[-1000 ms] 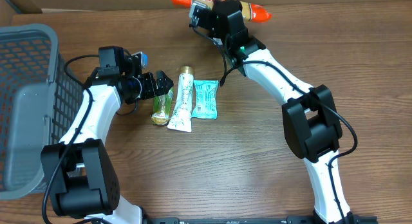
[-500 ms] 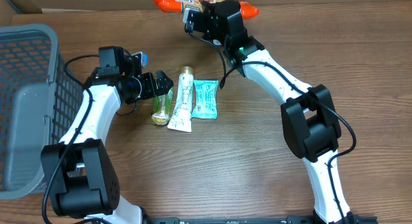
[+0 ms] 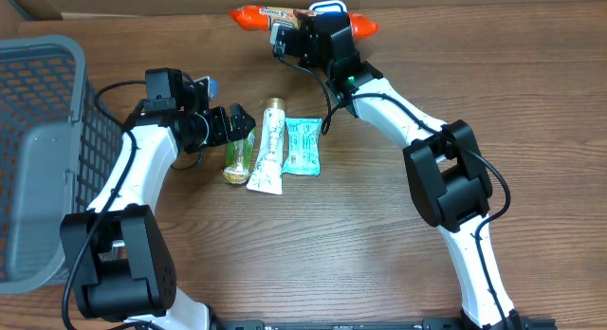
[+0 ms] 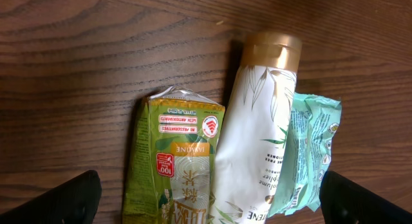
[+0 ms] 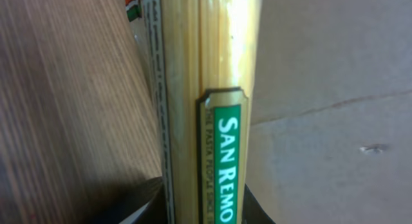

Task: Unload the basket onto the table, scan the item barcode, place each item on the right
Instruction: 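Hold the spaghetti pack against the white scanner with the right gripper, then carry the spaghetti pack to the right side and lay it down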

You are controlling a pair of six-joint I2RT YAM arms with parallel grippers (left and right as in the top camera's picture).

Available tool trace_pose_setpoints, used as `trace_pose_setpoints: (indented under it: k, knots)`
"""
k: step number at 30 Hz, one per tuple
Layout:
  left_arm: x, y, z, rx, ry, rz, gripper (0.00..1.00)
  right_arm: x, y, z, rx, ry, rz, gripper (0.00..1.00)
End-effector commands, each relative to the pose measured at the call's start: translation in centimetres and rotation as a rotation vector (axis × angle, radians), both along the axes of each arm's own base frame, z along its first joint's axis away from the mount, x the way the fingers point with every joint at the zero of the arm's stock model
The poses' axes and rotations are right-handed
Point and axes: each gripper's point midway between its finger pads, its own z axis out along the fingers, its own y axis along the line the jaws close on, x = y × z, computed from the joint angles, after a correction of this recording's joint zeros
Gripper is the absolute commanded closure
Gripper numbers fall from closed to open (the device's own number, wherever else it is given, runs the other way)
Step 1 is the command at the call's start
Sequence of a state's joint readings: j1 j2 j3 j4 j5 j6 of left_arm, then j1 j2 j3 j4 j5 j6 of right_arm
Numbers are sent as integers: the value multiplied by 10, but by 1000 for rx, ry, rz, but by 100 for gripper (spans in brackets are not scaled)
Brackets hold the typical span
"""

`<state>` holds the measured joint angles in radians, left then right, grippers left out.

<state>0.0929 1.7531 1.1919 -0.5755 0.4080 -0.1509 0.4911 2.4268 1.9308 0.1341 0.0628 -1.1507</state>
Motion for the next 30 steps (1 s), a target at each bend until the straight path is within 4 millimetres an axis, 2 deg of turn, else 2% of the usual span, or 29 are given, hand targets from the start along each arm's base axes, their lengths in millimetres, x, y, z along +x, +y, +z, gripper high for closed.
trace_pose_setpoints:
  k: [1,27,30]
  knots:
    - [4,2,4,5,-16,-2,0,7,-4,60,26,-138,-16,96]
    - [4,2,4,4,-16,-3,0,11,-6,77,42,-205,-19,96]
    - [4,2,4,4,-16,-3,1,9,-7,91,123,-190,-32,96]
